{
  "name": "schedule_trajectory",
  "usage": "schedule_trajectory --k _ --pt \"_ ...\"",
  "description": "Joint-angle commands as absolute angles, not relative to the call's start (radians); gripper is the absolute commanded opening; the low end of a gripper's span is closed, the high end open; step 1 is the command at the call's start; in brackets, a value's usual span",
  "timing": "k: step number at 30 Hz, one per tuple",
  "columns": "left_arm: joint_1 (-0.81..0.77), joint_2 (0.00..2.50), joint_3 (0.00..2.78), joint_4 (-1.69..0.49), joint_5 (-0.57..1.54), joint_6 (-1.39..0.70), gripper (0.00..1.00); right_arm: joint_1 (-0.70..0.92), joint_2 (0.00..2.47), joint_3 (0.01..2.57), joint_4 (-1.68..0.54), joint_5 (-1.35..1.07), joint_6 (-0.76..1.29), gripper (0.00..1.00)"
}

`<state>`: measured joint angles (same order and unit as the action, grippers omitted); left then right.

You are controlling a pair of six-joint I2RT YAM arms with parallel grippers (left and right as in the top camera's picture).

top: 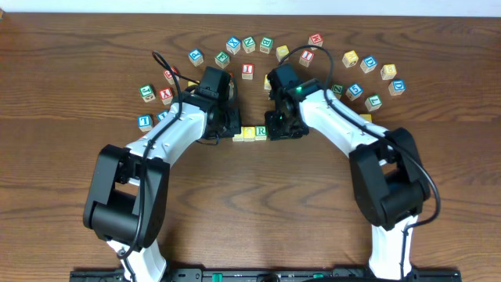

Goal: Spell out CORL

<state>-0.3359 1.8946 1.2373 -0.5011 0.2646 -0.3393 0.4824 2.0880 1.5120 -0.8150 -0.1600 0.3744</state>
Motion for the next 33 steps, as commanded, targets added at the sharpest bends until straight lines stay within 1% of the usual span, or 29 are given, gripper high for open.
schedule_trajectory --k 1,4,7,11,15,18,20,21,23,26,27,29,31,33 --pt "-0.305 1.881 1.296 -0.521 0.269 -0.307 0.07 0.449 1.995 1.544 -0.816 -0.156 0.370 0.37" --pt "-0.283 1.875 1.322 -0.552 0.270 -0.280 0.07 0.435 1.967 1.544 -0.827 -0.147 0.363 0.37" --pt "-0.256 1.858 1.368 -0.612 0.269 -0.241 0.07 0.423 1.946 1.544 -0.836 -0.141 0.348 0.40" --pt "-0.192 1.810 1.473 -0.728 0.267 -0.191 0.08 0.416 1.939 1.544 -0.842 -0.141 0.308 0.51" --pt "-0.097 1.747 1.557 -0.812 0.204 -0.191 0.08 0.416 1.940 1.544 -0.849 -0.141 0.305 0.56" --pt "-0.019 1.703 1.561 -0.827 0.186 -0.192 0.16 0.419 1.940 1.544 -0.848 -0.141 0.305 0.58" --pt "0.033 1.696 1.561 -0.848 0.186 -0.192 0.17 0.420 1.940 1.544 -0.847 -0.141 0.305 0.59" --pt "0.055 1.697 1.560 -0.861 0.186 -0.192 0.22 0.420 1.940 1.544 -0.847 -0.141 0.305 0.60" --pt "0.090 1.713 1.554 -0.885 0.187 -0.191 0.26 0.420 1.940 1.544 -0.847 -0.141 0.305 0.62" --pt "0.107 1.748 1.536 -0.889 0.186 -0.117 0.31 0.420 1.940 1.544 -0.847 -0.140 0.305 0.63" --pt "0.107 1.762 1.533 -0.889 0.186 -0.076 0.36 0.420 1.940 1.544 -0.847 -0.141 0.305 0.63" --pt "0.107 1.796 1.533 -0.891 0.186 -0.028 0.40 0.419 1.940 1.544 -0.848 -0.140 0.305 0.64" --pt "0.108 1.842 1.533 -0.889 0.139 -0.022 0.45 0.420 1.940 1.544 -0.849 -0.141 0.297 0.64" --pt "0.108 1.872 1.533 -0.890 0.096 -0.022 0.47 0.420 1.940 1.544 -0.853 -0.137 0.291 0.64"
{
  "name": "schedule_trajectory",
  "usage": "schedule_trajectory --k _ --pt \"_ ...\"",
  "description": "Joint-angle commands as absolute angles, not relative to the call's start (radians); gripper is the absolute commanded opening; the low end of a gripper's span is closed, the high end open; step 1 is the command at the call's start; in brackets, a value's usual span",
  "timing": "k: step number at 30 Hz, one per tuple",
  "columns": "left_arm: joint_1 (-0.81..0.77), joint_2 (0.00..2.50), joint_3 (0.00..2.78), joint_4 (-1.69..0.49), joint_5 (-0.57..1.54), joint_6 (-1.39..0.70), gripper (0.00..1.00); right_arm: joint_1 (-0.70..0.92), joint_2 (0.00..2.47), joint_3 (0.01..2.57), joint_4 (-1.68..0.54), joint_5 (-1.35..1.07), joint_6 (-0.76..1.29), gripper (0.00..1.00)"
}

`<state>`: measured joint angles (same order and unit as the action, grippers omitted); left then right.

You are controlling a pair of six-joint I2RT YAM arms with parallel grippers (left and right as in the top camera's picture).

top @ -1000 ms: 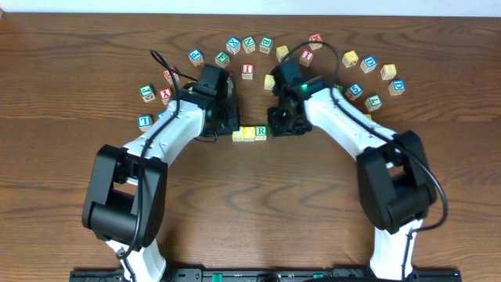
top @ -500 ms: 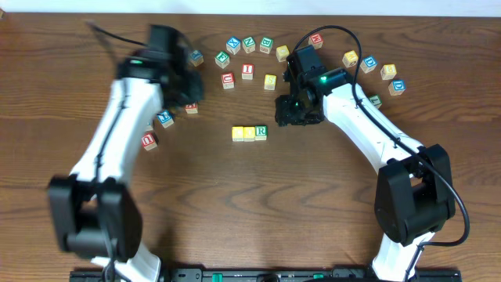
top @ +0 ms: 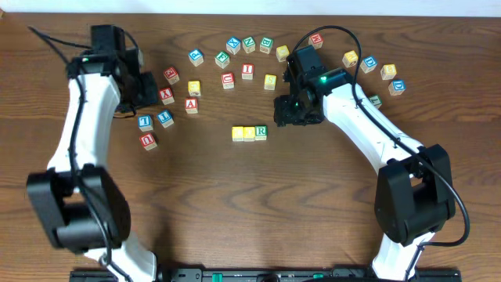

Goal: Spell out CORL
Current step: 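Move the left gripper to the blue L block at left, then grasp the blue L block with the left gripper and lift it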

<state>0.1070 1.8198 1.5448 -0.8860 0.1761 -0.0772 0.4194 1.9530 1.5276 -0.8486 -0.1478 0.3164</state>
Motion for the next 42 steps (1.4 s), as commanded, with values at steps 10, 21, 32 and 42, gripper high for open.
schedule_trajectory --k 10,21,32,42 --pt "0.126 1.959 1.533 -0.867 0.013 0.004 0.48 0.419 1.940 1.544 -0.858 -0.133 0.271 0.67" --pt "0.149 2.045 1.531 -0.859 0.038 0.007 0.49 0.419 1.940 1.544 -0.855 -0.133 0.271 0.67" --pt "0.151 2.091 1.527 -0.859 0.039 -0.001 0.48 0.420 1.940 1.544 -0.857 -0.133 0.271 0.68" --pt "0.151 2.092 1.496 -0.822 0.041 -0.043 0.43 0.420 1.940 1.544 -0.857 -0.133 0.272 0.68"
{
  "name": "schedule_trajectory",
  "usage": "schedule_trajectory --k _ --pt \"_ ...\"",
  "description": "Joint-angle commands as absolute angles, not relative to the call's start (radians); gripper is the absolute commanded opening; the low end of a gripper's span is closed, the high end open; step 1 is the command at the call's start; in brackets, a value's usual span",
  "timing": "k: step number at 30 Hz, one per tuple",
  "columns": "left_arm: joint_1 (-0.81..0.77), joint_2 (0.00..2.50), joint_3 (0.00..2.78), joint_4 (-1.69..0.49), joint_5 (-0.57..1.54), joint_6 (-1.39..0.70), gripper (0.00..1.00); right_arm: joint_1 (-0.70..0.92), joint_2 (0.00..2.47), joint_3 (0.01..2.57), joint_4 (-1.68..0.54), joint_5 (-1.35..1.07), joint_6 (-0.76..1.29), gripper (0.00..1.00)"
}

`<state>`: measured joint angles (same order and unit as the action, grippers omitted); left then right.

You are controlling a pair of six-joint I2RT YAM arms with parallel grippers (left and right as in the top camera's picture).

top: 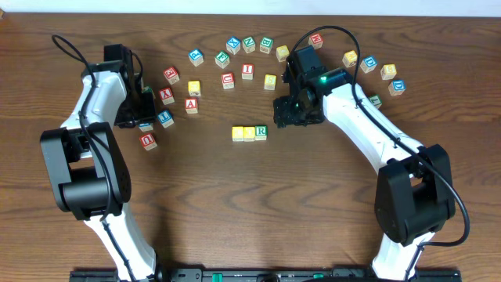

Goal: Spell out CORL
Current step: 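Grasp the blue L block with the left gripper and lift it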

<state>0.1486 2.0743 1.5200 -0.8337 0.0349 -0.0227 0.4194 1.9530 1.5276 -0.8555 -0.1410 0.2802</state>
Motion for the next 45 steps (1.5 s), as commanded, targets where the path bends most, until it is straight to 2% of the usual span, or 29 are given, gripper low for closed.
schedule_trajectory --k 1,13,18,28,36,45 --pt "0.151 2.092 1.489 -0.815 0.041 -0.047 0.42 0.420 1.940 1.543 -0.857 -0.133 0.272 0.68" --pt "0.150 2.092 1.477 -0.771 0.042 -0.091 0.37 0.421 1.940 1.544 -0.857 -0.133 0.272 0.68" --pt "0.149 2.092 1.477 -0.768 0.045 -0.091 0.29 0.421 1.940 1.543 -0.857 -0.133 0.272 0.68" --pt "0.149 2.070 1.493 -0.784 0.045 -0.091 0.29 0.421 1.940 1.543 -0.856 -0.133 0.272 0.70" --pt "0.134 1.930 1.538 -0.831 0.080 -0.086 0.27 0.421 1.940 1.543 -0.852 -0.133 0.272 0.73" --pt "-0.002 1.817 1.538 -0.901 0.090 0.012 0.27 0.420 1.940 1.543 -0.847 -0.133 0.272 0.74"
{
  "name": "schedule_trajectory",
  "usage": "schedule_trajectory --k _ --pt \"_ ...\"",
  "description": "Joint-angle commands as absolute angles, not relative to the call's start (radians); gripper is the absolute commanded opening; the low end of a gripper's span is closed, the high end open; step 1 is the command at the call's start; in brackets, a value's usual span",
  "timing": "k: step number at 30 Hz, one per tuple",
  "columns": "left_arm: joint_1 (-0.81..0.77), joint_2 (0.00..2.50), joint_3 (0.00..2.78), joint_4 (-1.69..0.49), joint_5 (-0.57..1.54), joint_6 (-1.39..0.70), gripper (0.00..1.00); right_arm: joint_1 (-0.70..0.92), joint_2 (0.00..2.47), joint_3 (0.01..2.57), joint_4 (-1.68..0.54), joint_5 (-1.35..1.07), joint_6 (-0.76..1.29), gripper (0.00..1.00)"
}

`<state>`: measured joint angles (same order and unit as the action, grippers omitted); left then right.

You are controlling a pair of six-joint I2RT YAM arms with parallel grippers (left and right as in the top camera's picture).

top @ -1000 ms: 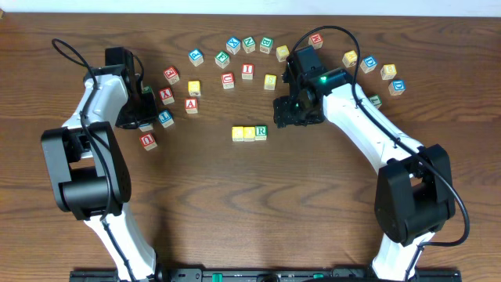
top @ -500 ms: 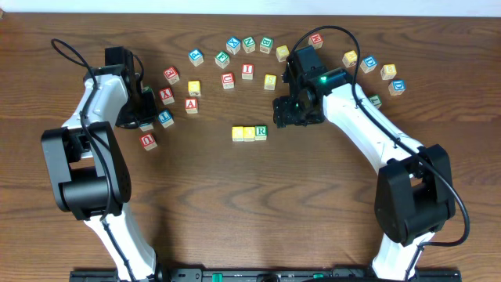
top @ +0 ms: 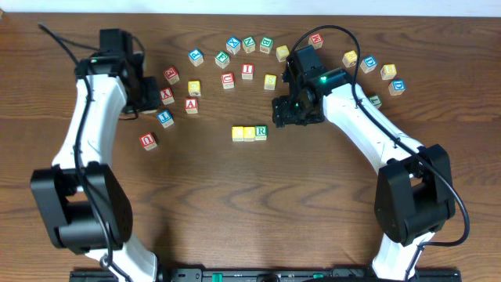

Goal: Spell out CORL

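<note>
Three letter blocks stand in a row at mid-table: two yellow ones (top: 239, 134) (top: 250, 133) and a green-edged R block (top: 261, 131). My right gripper (top: 291, 116) hovers just up and right of the R block, apart from it, open and holding nothing. At the far left, my left gripper (top: 145, 100) is raised over the left group of blocks. Its fingers are mostly hidden under the wrist and look shut on a small blue block. A blue block (top: 164, 118) and a red block (top: 148, 141) lie just below it.
Several loose letter blocks form an arc at the back (top: 233, 45). More lie at the back right (top: 369, 64) and beside the left gripper (top: 191, 104). The bare wooden table (top: 250, 204) stretches toward the front edge.
My left gripper was low over the blue blocks at the left and now sits higher and farther back. The leftmost blue block is gone from its spot. The right arm is unchanged.
Both grippers were at the middle row, the right one beside the R block. Then the left arm was at the far left and the right gripper had backed off the row. The left gripper was down over a blue block, which is now off the table.
</note>
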<state>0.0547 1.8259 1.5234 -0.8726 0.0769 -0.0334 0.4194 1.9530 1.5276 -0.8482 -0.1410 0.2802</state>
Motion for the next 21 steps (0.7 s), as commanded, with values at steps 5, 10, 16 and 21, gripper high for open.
schedule_trajectory --k 5,10,16,21 --pt "-0.108 1.818 1.537 -0.962 0.090 0.031 0.27 0.398 1.940 1.544 -0.841 -0.133 0.272 0.74" --pt "-0.231 1.818 1.537 -0.982 0.090 0.052 0.27 0.330 1.939 1.544 -0.845 -0.135 0.272 0.74" --pt "-0.381 1.818 1.536 -0.966 0.090 0.053 0.27 0.221 1.939 1.544 -0.866 -0.152 0.271 0.73" --pt "-0.495 1.818 1.535 -0.906 0.090 0.052 0.27 0.112 1.939 1.544 -0.882 -0.163 0.265 0.73"
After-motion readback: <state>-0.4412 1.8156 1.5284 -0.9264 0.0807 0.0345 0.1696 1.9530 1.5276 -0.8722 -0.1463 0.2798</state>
